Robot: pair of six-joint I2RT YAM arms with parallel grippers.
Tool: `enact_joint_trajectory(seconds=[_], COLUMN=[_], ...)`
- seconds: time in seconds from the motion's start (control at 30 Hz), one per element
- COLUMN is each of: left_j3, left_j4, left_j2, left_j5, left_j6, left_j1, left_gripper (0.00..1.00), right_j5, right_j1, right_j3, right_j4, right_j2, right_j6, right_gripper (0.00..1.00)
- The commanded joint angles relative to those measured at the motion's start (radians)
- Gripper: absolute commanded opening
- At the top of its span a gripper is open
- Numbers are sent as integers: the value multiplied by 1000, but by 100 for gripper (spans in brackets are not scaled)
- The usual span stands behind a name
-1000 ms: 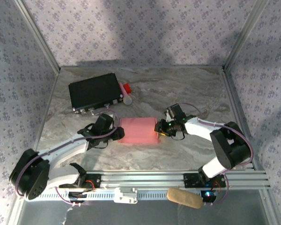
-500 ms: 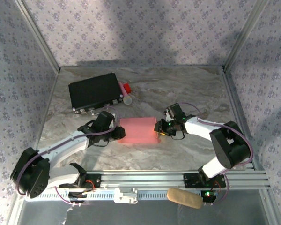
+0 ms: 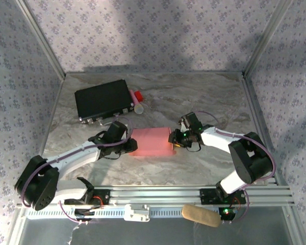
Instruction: Fold the paper box
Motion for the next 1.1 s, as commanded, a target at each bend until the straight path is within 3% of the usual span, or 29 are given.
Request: enact_joint_trajectory(seconds=[0.0, 0.07, 0.27, 0.37, 0.47, 0.63, 1.07], left_j3=[-6, -2, -3, -16, -5, 22, 14], left_j4=[4, -27, -38, -4, -14, -37, 50], left_j2=[14, 6, 25, 22, -14, -57, -2], left_j5=[4, -21, -14, 8, 1, 12, 62], left_j6=[6, 17, 39, 26, 13, 6, -6], left_j1=[-17, -17, -17, -17, -24, -23, -30], left_gripper=[19, 4, 0, 2, 19, 19, 19], right_j5=[15, 18, 22, 23, 28, 33, 18], right_j1=[12, 11, 14, 15, 18, 18, 16], right_j3=[7, 6, 4, 7, 14, 28, 48], right_j4=[-56, -58, -56, -55, -65, -86, -95], right_j2=[26, 25, 36, 39, 41, 41, 77], right_j6=[-3, -3, 0, 3, 2, -2, 6], right_gripper=[34, 34, 33, 33, 33, 34, 33])
